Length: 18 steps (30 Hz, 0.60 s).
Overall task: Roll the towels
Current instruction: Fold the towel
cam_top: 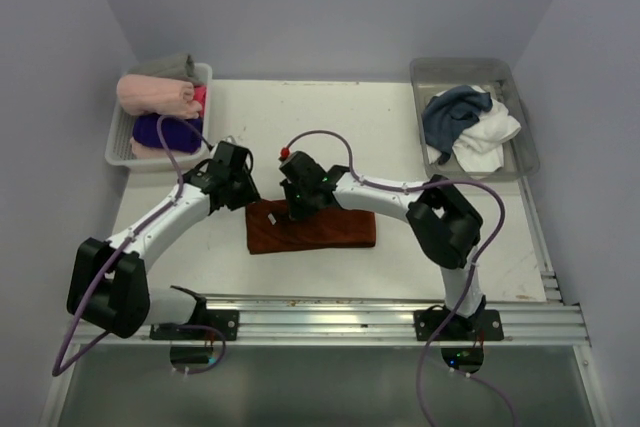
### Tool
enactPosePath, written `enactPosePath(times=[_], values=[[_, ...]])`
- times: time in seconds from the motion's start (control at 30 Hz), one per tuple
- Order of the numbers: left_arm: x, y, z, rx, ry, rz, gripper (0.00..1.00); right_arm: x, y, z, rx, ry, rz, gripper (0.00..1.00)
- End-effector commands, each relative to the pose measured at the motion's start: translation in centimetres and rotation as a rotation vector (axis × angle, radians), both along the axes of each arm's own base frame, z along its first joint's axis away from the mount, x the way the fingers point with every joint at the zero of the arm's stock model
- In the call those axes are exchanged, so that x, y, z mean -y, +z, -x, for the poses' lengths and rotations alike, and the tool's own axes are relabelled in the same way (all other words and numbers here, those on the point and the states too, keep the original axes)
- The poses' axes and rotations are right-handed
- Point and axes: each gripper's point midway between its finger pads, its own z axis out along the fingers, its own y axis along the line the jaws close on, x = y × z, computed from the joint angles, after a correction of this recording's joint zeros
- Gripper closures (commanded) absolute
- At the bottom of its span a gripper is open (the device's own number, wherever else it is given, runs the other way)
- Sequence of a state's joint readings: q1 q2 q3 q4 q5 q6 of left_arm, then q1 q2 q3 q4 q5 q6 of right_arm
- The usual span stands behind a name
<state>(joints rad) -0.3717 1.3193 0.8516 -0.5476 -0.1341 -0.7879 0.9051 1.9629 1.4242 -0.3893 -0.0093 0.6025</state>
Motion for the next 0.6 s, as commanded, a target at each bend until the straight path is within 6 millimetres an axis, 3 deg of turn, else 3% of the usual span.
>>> enactPosePath(times=[0.0,0.3,0.43,0.57], values=[[0.4,2.7,-2.7,0.097,-0.024,-0.014,0.62,-1.5,0.6,-0.2,0.003,0.013,-0.040,0.92],[-0.4,3.9,-2.5,0.106,-0.003,-0.013,0.62,-3.3,-1.8,-0.5,-0.022,0.046,-0.011,0.94],[-1.6,4.4,-2.2,0.106,0.027,-0.040,0.62,-4.7,-1.1,0.9,-0.014,0.103,-0.031,0.94],[-3.4,4.3,-1.8,0.085,0.070,-0.065,0.62,-6.5,0.8,2.9,0.004,0.183,-0.099,0.94]])
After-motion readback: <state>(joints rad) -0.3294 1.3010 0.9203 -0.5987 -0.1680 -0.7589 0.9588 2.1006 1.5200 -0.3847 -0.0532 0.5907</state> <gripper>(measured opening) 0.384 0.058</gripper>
